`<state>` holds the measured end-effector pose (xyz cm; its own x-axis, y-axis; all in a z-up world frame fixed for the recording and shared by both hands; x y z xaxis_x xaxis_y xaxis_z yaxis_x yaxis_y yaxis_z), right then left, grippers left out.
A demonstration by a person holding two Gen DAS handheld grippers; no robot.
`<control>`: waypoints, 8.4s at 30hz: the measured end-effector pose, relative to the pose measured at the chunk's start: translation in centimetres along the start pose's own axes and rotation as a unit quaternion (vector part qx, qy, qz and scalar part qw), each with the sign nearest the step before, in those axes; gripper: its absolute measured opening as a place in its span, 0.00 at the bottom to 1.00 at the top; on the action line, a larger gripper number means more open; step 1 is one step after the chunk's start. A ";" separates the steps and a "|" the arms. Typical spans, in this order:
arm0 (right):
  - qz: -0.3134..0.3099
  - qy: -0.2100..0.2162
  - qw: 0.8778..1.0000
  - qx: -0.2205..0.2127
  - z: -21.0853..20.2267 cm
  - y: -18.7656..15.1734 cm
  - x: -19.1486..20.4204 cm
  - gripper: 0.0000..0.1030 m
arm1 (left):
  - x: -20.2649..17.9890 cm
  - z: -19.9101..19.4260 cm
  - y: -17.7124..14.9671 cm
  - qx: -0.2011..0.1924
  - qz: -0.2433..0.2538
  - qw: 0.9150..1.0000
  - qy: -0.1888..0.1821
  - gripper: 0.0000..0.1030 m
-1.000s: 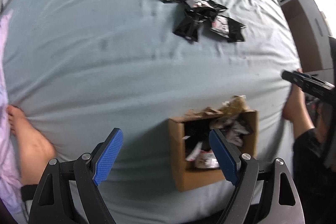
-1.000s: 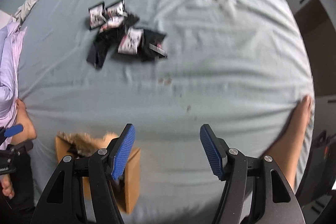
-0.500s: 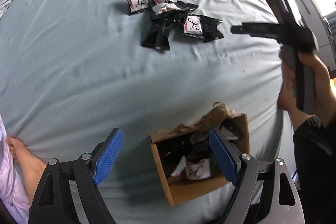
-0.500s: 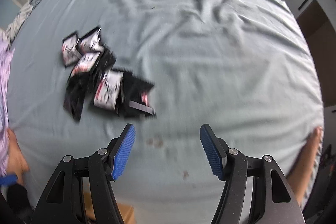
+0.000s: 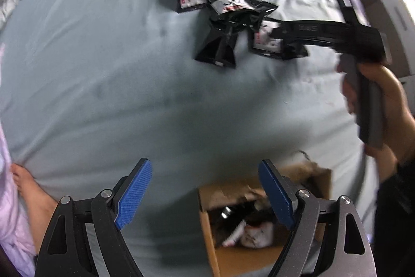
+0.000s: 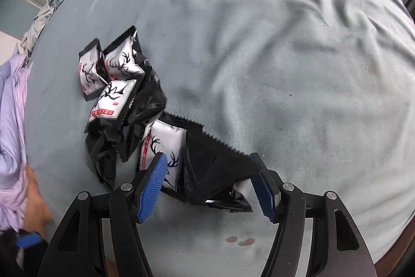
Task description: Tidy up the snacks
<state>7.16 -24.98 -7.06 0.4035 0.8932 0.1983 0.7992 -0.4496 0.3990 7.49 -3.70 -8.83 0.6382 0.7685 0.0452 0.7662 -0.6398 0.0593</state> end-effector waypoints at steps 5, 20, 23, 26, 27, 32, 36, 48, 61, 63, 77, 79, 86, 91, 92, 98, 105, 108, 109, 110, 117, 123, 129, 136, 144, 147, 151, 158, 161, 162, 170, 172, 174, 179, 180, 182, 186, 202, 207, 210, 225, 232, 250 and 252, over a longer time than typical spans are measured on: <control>0.029 -0.002 0.999 -0.020 -2.0 -1.3 -3.0 0.30 | -1.6 0.7 1.5 -0.007 0.010 1.000 0.000 0.82; 0.132 0.014 0.989 -0.060 -8.5 -4.4 -11.7 0.29 | -2.7 6.6 14.5 -0.051 0.018 0.993 0.102 0.82; 0.152 0.045 0.986 -0.054 -8.2 -3.9 -11.1 0.29 | -3.0 8.4 15.0 -0.027 0.010 0.998 0.061 0.80; 0.132 0.046 0.989 -0.051 -8.5 -3.9 -9.8 0.29 | -3.1 9.6 15.1 -0.010 0.007 0.998 0.064 0.69; 0.126 0.045 0.990 -0.051 -8.6 -3.9 -9.4 0.29 | -3.0 9.4 15.1 -0.014 0.002 0.998 0.054 0.44; 0.116 0.050 0.991 -0.046 -9.6 -4.4 -8.0 0.29 | -2.4 5.9 14.2 -0.022 -0.001 0.998 0.063 0.33; 0.140 0.060 0.988 -0.030 -10.4 -4.6 -6.7 0.29 | -1.8 0.6 11.5 -0.035 -0.008 0.999 0.038 0.33; 0.074 0.074 0.994 -0.036 -17.3 -6.9 2.8 0.29 | -4.0 -9.7 -6.8 -0.021 0.099 0.991 -0.085 0.40; -0.014 0.090 0.995 0.047 -23.2 -13.4 10.2 0.30 | 0.3 -11.1 -4.8 -0.083 0.092 0.992 -0.011 0.85; -0.011 0.098 0.992 0.077 -22.8 -14.4 11.5 0.30 | 2.3 -10.8 -4.2 -0.085 0.073 0.994 0.009 0.85; -0.027 0.061 0.977 0.201 -17.9 -15.5 14.0 0.39 | 2.7 -6.7 -7.2 -0.015 0.075 0.997 0.011 0.85; -0.009 0.071 0.977 0.203 -18.0 -15.2 13.6 0.65 | 2.1 -6.5 -7.4 -0.014 0.093 0.995 0.023 0.85; 0.027 0.051 0.985 0.165 -19.2 -13.5 11.1 0.76 | 2.1 -6.8 -6.7 -0.017 0.082 0.996 0.016 0.86; 0.031 0.022 0.988 0.149 -19.7 -15.5 10.7 0.76 | 2.1 -6.7 -6.5 -0.016 0.076 0.997 0.015 0.86; 0.031 0.013 0.989 0.144 -19.4 -15.6 10.6 0.76 | 2.1 -6.7 -6.5 -0.016 0.078 0.997 0.017 0.86; 0.043 -0.013 0.992 0.118 -19.9 -14.8 9.9 0.76 | 2.0 -6.4 -6.6 -0.010 0.083 0.996 0.019 0.86; 0.049 -0.014 0.992 0.119 -20.4 -14.3 9.6 0.76 | 1.9 -6.1 -6.6 -0.004 0.084 0.996 0.021 0.86; 0.048 -0.013 0.991 0.121 -20.3 -14.3 9.5 0.76 | 1.8 -6.1 -6.6 -0.004 0.088 0.996 0.022 0.86; 0.047 -0.014 0.991 0.122 -20.3 -14.3 9.5 0.76 | 1.7 -6.1 -6.6 -0.005 0.089 0.996 0.022 0.86; 0.047 -0.014 0.991 0.122 -20.2 -14.2 9.5 0.76 | 1.7 -6.1 -6.6 -0.005 0.091 0.996 0.023 0.86; 0.042 -0.015 0.991 0.129 -20.0 -14.1 9.5 0.76 | 1.7 -6.1 -6.6 -0.005 0.091 0.996 0.024 0.86; 0.046 -0.015 0.990 0.129 -19.8 -14.1 9.3 0.76 | 1.6 -6.0 -6.6 -0.006 0.096 0.995 0.023 0.86; 0.053 -0.012 0.989 0.135 -19.3 -14.1 9.0 0.76 | 1.3 -6.0 -6.6 -0.005 0.098 0.995 0.020 0.86; 0.048 -0.012 0.990 0.136 -19.0 -14.0 9.2 0.76 | 1.4 -6.1 -6.6 -0.006 0.099 0.995 0.020 0.86; 0.053 -0.022 0.990 0.127 -18.8 -13.6 8.7 0.76 | 1.5 -6.0 -6.8 -0.004 0.096 0.995 0.020 0.86; 0.053 -0.037 0.991 0.118 -18.3 -13.0 8.1 0.76 | 1.7 -6.1 -6.7 -0.003 0.092 0.996 0.013 0.86; 0.042 -0.066 0.995 0.067 -18.3 -11.5 7.0 0.76 | 2.0 -6.5 -6.3 -0.011 0.088 0.996 0.009 0.86; -0.016 -0.127 0.992 0.018 -17.5 -9.1 5.7 0.76 | 2.9 -6.2 -5.3 -0.013 0.077 0.997 -0.009 0.86; -0.008 -0.140 0.990 0.013 -15.5 -7.9 4.4 0.76 | 3.4 -5.3 -5.1 -0.007 0.078 0.997 -0.008 0.86; -0.003 -0.129 0.991 0.017 -14.5 -7.4 4.1 0.76 | 3.7 -4.8 -5.0 -0.003 0.079 0.997 -0.003 0.86; 0.078 -0.040 0.993 0.081 -5.5 -5.0 2.0 0.76 | 6.4 -0.3 -4.1 0.039 0.049 0.998 -0.005 0.86; 0.089 -0.027 0.992 0.081 -3.6 -3.8 2.2 0.76 | 7.0 0.4 -3.7 0.043 0.039 0.998 -0.006 0.86; 0.082 -0.038 0.993 0.073 -2.0 -2.4 2.6 0.76 | 7.8 1.1 -3.3 0.048 0.023 0.999 -0.011 0.86; 0.060 -0.060 0.995 0.059 1.7 0.4 3.8 0.76 | 8.9 2.3 -2.7 0.055 0.004 0.998 -0.011 0.86; 0.047 -0.068 0.995 0.054 2.3 0.6 4.1 0.76 | 9.0 2.5 -2.7 0.056 0.002 0.998 -0.011 0.86; 0.010 -0.083 0.995 0.044 2.7 0.8 4.8 0.76 | 9.2 2.8 -2.7 0.060 -0.001 0.998 -0.009 0.86; -0.066 -0.084 0.994 0.032 2.6 -0.4 6.3 0.53 | 9.0 3.3 -2.8 0.064 0.002 0.998 -0.005 0.86; -0.074 -0.022 0.997 0.005 -6.8 -1.8 -0.5 0.14 | 8.8 2.7 -1.5 0.056 -0.018 0.998 0.028 0.86; -0.047 -0.028 0.998 0.000 -8.5 -2.3 -2.3 0.07 | 7.6 3.7 3.1 0.050 -0.025 0.996 0.074 0.86; -0.034 -0.018 0.999 -0.010 -9.3 -2.2 -3.5 0.07 | 5.4 5.4 6.7 0.068 -0.030 0.995 0.072 0.86; 0.031 0.028 0.999 -0.033 -7.7 -2.1 -8.9 0.07 | 2.3 11.0 24.0 0.040 -0.126 0.989 0.060 0.80; 0.026 0.047 0.997 -0.047 -8.4 -2.5 -8.1 0.06 | 3.3 8.4 21.7 0.008 -0.117 0.992 0.035 0.41; -0.085 0.045 0.993 -0.070 -20.4 -7.1 5.8 0.06 | -4.6 -5.6 -6.9 0.060 0.054 0.992 -0.093 0.47; -0.096 0.054 0.990 -0.087 -23.6 -8.5 7.0 0.06 | -4.6 -4.8 -7.4 0.091 0.092 0.990 -0.060 0.48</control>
<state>-7.28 -14.84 12.07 0.1945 0.9612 0.1957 0.7634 -0.2736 0.5852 -1.49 -2.49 -4.73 0.7640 0.6400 -0.0815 0.6300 -0.7673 -0.1195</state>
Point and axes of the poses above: each gripper's, at about its wrist camera, not at the fingertips, and z roughly the way its jaws point, x to its left, y to its top, the point moved 3 cm from there along z, roughly the way its jaws point, and after that the axes turned 5 degrees about y, right-handed, at the moved point
